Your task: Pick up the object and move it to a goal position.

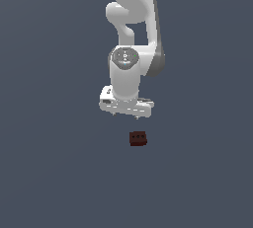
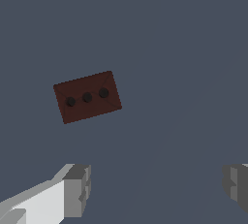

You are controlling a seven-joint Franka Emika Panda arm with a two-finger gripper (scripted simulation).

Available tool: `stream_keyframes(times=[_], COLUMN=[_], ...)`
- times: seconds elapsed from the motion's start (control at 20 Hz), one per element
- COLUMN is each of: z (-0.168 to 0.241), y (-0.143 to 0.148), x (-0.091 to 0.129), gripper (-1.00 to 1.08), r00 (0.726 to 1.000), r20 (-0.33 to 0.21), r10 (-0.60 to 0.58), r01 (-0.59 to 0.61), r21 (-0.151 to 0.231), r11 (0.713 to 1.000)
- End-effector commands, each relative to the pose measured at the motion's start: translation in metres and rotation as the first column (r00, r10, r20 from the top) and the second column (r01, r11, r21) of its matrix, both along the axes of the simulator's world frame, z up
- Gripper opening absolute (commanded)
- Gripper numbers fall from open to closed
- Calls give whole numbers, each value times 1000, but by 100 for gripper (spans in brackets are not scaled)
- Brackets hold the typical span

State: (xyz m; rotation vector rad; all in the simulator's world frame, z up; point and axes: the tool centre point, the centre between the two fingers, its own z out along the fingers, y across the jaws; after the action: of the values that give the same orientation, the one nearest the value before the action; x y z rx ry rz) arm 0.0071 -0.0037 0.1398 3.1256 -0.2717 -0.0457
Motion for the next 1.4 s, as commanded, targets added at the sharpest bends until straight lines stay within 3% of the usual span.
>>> stream_keyframes(times=[0.0, 0.3, 0.65, 1.0, 1.35], z=[-2, -10, -18, -27, -36], y=[2, 8, 15, 22, 30], x=[2, 10, 18, 27, 34], gripper=[100, 100, 100, 100, 100], r00=[999, 979, 926, 842, 731], r20=[0, 2, 4, 7, 11], r10=[-51, -202, -377, -539, -682], r01=[51, 202, 377, 539, 682], r21=[0, -1, -2, -4, -5], r11=[999, 979, 926, 842, 731])
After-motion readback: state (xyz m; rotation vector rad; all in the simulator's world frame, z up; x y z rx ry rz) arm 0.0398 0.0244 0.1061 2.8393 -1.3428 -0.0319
